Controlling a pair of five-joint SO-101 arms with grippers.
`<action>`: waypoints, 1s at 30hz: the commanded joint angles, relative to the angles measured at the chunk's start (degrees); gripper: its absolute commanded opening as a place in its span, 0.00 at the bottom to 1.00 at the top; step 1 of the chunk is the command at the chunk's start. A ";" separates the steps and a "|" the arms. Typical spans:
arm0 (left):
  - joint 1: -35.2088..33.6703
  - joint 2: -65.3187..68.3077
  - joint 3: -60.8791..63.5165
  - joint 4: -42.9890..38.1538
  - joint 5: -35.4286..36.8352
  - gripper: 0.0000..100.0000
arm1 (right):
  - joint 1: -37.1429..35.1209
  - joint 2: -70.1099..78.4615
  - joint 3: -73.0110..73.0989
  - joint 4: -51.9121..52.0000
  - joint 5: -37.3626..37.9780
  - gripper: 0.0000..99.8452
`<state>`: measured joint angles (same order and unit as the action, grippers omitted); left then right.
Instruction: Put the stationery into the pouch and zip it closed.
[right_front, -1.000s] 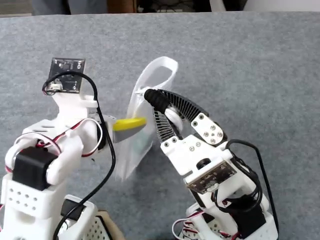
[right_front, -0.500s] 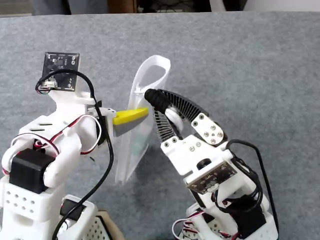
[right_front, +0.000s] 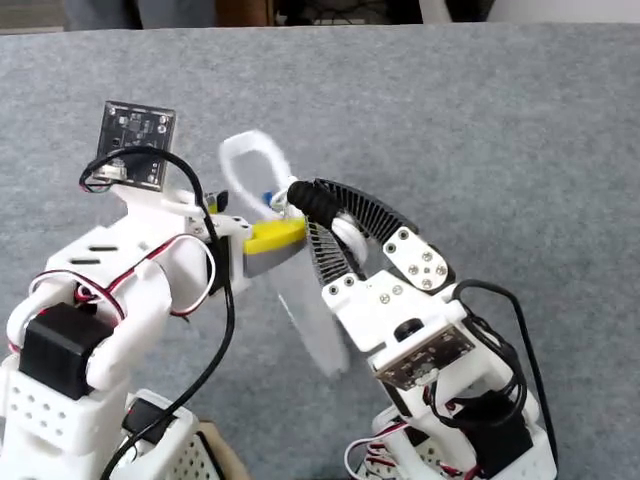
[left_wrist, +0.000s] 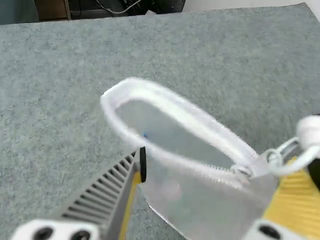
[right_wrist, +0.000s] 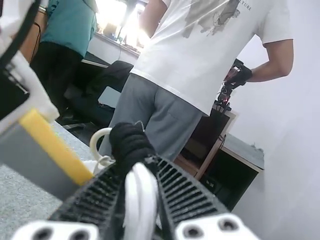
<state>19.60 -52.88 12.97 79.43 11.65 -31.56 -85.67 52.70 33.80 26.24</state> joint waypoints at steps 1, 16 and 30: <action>0.75 -0.18 -1.89 -1.67 -0.44 0.41 | 0.00 -0.48 -2.86 -1.14 -0.62 0.01; 0.66 -0.88 7.78 -0.44 -0.44 0.41 | 0.00 -0.57 -3.12 -1.23 -0.62 0.01; -3.65 -0.88 10.77 2.29 -7.47 0.29 | 0.00 -0.66 -3.12 -1.49 -0.62 0.01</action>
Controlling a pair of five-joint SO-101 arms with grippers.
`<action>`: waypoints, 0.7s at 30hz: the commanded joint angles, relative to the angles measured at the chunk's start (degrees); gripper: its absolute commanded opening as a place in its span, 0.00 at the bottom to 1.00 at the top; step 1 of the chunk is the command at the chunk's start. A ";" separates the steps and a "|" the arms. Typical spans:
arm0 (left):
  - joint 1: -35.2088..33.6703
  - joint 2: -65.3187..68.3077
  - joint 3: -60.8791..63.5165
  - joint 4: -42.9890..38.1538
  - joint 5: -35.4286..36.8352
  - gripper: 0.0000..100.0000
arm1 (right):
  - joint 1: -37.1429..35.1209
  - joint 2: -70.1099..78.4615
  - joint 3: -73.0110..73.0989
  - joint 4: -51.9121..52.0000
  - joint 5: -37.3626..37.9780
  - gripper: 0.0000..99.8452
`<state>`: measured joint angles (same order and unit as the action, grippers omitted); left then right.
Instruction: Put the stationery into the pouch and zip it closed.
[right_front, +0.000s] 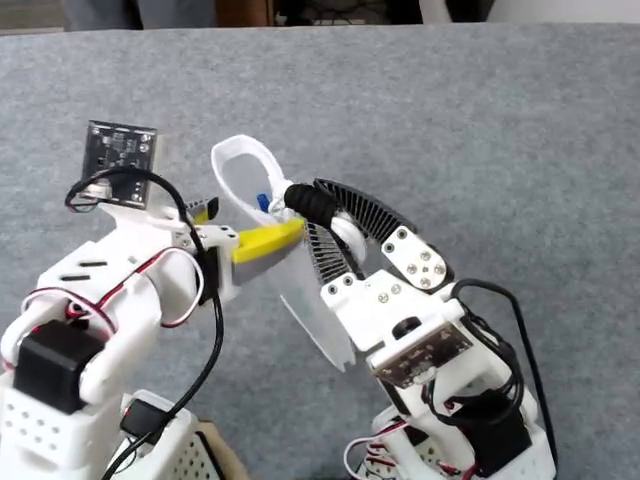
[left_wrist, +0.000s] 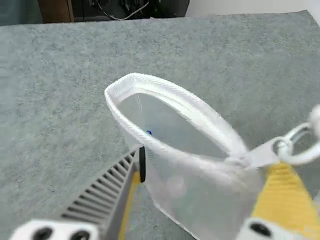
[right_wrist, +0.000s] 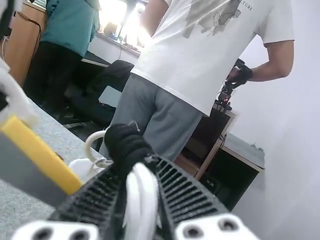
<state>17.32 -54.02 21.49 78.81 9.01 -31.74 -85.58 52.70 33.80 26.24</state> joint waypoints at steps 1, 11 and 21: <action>-1.36 0.26 2.51 3.16 -6.42 0.26 | 0.18 -0.75 -3.12 -1.49 -0.62 0.01; -1.36 0.26 2.07 3.69 -9.49 0.21 | 0.18 -0.75 -3.12 -1.58 -0.62 0.01; -1.36 0.26 -3.56 3.25 -9.14 0.21 | 0.18 -0.75 -3.12 -1.58 -0.62 0.01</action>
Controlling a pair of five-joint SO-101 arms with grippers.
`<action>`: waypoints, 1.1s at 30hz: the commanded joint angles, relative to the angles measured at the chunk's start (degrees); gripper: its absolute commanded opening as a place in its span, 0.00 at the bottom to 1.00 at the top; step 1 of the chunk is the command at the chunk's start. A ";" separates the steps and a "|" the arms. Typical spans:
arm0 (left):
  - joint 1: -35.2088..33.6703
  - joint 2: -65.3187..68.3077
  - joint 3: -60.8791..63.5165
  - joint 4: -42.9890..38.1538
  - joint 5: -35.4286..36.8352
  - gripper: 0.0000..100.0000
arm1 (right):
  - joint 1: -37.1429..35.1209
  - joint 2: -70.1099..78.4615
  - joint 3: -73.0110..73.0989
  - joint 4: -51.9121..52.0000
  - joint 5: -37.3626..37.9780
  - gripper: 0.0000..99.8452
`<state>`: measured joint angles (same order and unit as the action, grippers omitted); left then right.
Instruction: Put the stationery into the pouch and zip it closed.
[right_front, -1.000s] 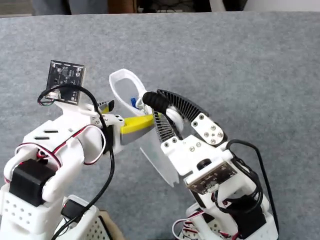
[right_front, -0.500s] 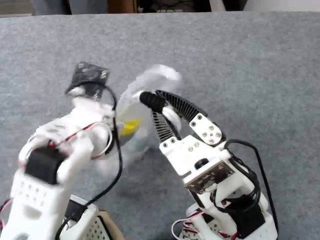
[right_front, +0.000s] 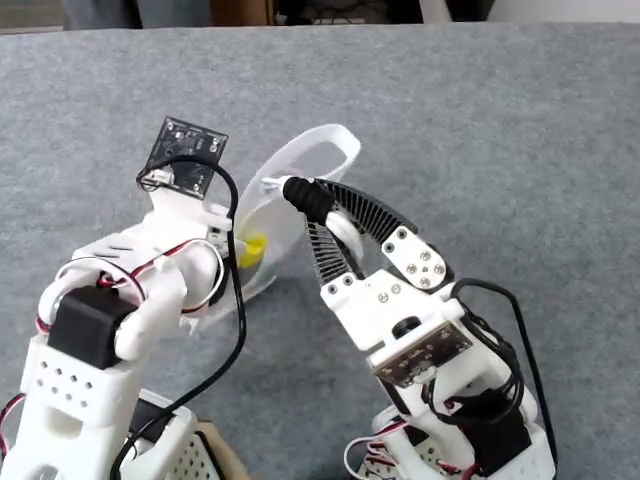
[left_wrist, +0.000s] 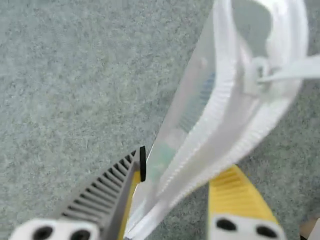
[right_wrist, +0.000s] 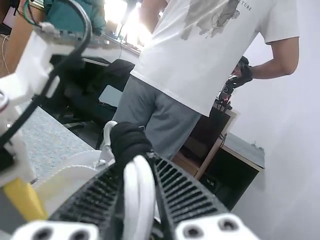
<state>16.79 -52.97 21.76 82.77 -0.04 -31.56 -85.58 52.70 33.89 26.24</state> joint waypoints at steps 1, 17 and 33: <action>-0.84 -0.79 -4.18 -0.70 -0.09 0.21 | 0.00 -0.75 -3.12 -1.67 -0.62 0.01; -0.31 -0.35 -4.53 -4.66 2.81 0.32 | 0.00 -0.75 -2.95 -1.67 -0.62 0.01; 0.66 -0.09 -9.27 -6.24 4.13 0.32 | 0.00 -0.75 -2.77 -1.67 -0.62 0.01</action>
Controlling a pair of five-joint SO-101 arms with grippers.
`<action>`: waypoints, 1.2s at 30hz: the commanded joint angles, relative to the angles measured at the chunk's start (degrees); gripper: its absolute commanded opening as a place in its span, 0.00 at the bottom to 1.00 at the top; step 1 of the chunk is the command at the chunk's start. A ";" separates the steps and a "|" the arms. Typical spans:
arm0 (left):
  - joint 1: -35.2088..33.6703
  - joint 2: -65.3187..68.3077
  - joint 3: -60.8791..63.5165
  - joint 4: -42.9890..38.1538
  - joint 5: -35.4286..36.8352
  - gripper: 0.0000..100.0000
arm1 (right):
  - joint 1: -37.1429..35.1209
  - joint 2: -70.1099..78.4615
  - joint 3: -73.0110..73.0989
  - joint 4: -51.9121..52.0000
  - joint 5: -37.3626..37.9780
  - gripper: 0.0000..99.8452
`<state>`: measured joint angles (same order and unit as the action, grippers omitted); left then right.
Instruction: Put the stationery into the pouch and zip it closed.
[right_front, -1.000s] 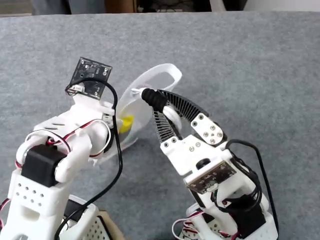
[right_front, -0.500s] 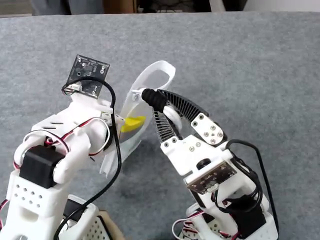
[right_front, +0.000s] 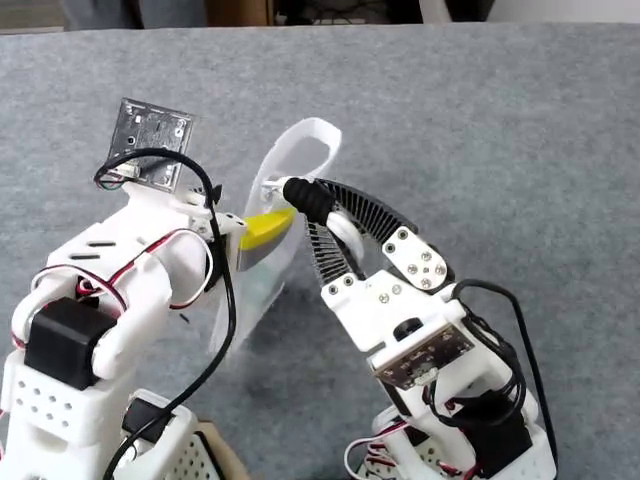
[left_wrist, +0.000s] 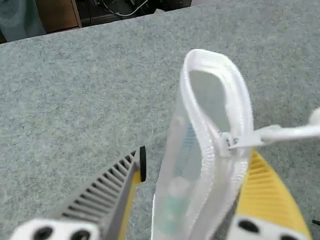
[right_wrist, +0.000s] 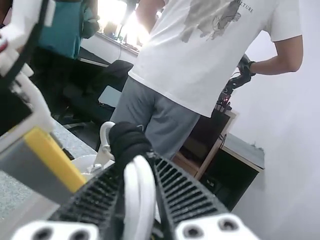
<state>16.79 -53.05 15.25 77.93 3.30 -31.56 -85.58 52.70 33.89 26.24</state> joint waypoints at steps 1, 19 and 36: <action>0.66 0.00 -2.51 -1.41 0.79 0.32 | 0.00 -0.75 -2.77 -1.67 -0.62 0.01; 3.03 0.00 -0.13 -2.46 0.79 0.32 | -0.09 -0.75 -3.03 -1.67 -0.62 0.01; 3.03 0.09 2.86 -4.57 0.70 0.29 | -0.09 -0.75 -3.03 -1.67 -0.62 0.01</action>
<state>19.52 -53.05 18.42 75.38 3.47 -31.56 -85.58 52.70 33.80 26.24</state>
